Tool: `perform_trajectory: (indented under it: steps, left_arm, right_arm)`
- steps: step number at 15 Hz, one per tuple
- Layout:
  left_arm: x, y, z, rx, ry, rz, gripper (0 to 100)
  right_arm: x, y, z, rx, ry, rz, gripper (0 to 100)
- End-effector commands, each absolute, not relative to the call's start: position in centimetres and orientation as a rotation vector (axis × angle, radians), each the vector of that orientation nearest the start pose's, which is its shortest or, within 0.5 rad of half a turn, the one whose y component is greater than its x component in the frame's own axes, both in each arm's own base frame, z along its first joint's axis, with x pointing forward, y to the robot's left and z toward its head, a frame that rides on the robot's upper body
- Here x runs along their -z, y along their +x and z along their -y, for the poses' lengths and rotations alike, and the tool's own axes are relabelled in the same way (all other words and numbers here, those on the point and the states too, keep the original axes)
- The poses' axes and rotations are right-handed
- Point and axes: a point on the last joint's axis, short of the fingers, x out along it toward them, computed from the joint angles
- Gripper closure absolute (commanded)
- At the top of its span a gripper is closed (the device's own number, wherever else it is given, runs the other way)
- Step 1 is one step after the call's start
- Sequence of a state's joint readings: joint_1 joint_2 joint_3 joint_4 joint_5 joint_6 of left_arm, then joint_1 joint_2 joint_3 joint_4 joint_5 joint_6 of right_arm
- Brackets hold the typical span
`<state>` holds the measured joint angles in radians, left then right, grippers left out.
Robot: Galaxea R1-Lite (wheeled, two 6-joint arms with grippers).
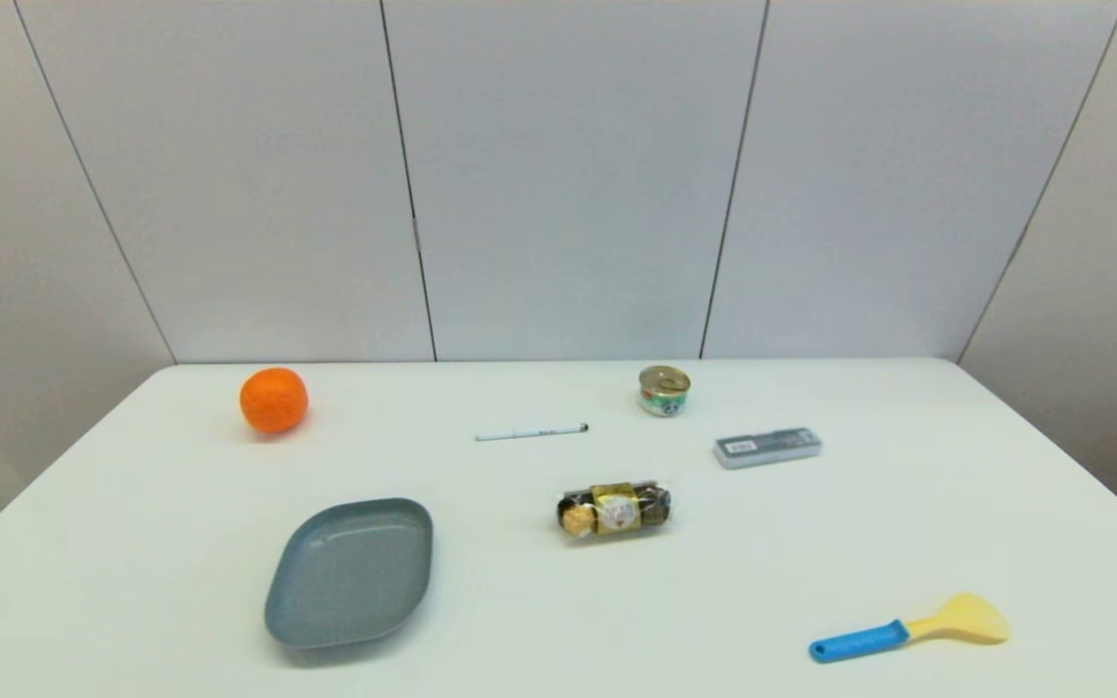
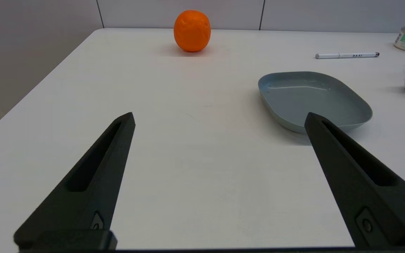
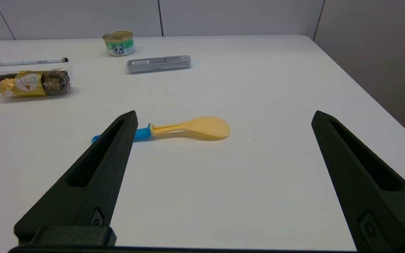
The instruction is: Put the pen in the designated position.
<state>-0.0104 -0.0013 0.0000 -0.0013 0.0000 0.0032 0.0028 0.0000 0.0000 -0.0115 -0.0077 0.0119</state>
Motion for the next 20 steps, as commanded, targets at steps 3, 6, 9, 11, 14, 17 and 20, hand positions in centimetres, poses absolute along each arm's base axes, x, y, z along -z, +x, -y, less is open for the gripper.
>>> perform_trajectory:
  steps: [3,6,9,11,14,17,20]
  left_arm:
    - [-7.56,-2.28,-0.02,0.009,0.003,0.002,0]
    - [-7.56,-2.28,-0.02,0.009,0.003,0.002,0]
    - [-7.56,-2.28,-0.02,0.011,0.003,0.002,0]
    - [-7.56,-2.28,-0.02,0.011,0.003,0.002,0]
    - [-7.56,-2.28,-0.02,0.011,0.003,0.002,0]
    - [-7.56,-2.28,-0.02,0.011,0.003,0.002,0]
    - [-7.56,-2.28,-0.02,0.011,0.003,0.002,0]
  right_arm:
    - [-7.63,-2.27,0.02,0.005,0.012,0.011,0]
    - [-7.63,-2.27,0.02,0.005,0.012,0.011,0]
    - [-7.63,-2.27,0.02,0.005,0.012,0.011,0]
    - [-7.63,-2.27,0.02,0.005,0.012,0.011,0]
    - [-7.63,-2.27,0.02,0.005,0.012,0.011,0]
    - [-7.63,-2.27,0.02,0.005,0.012,0.011,0]
    - [-7.63,-2.27,0.02,0.005,0.012,0.011,0]
